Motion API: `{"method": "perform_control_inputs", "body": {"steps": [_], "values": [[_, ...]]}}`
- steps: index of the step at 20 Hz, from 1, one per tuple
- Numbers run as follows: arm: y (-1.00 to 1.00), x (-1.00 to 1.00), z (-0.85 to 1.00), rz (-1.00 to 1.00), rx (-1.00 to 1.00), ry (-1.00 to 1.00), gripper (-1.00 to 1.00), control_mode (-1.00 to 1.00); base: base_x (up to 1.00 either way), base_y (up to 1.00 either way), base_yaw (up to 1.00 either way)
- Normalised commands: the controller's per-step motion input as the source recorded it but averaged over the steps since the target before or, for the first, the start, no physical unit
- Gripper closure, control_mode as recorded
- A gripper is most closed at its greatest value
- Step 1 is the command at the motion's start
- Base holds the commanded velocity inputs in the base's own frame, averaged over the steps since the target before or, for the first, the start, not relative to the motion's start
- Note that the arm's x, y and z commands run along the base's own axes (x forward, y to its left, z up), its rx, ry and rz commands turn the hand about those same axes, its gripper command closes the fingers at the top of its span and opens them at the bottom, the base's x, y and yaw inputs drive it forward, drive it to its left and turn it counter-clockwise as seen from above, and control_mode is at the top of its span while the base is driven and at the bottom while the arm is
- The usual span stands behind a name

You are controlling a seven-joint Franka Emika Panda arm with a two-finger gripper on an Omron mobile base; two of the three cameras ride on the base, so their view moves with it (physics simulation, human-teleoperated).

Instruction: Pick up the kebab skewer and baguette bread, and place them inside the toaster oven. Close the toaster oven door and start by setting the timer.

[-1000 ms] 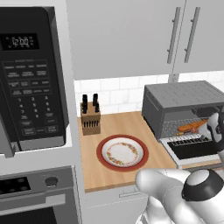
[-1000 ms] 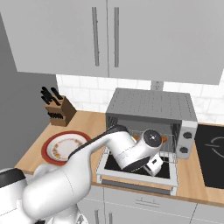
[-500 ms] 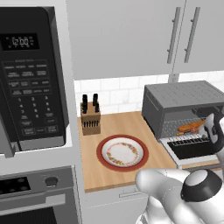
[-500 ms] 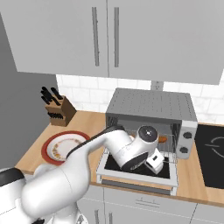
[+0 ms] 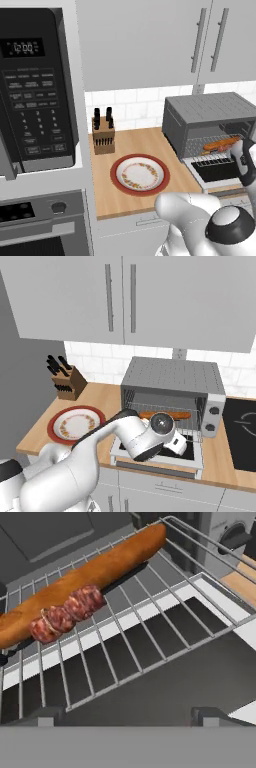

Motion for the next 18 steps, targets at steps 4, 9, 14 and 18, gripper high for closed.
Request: {"method": "perform_control_inputs", "body": {"steps": [4,9,14,18], "values": [[0.0,-0.11,0.0,0.24,-0.13,-0.12,-1.0,-1.0,0.0,0.0,0.0],[0.0,0.0,0.0,0.07,-0.15,-0.05,-1.0,-1.0,0.0,0.0,0.0],[-0.17,0.0,0.0,0.0,0.0,-0.01,-1.0,-1.0,0.0,0.0,0.0],[-0.05,-0.01,0.0,0.0,0.0,0.0,-1.0,-1.0,0.0,0.0,0.0]]}}
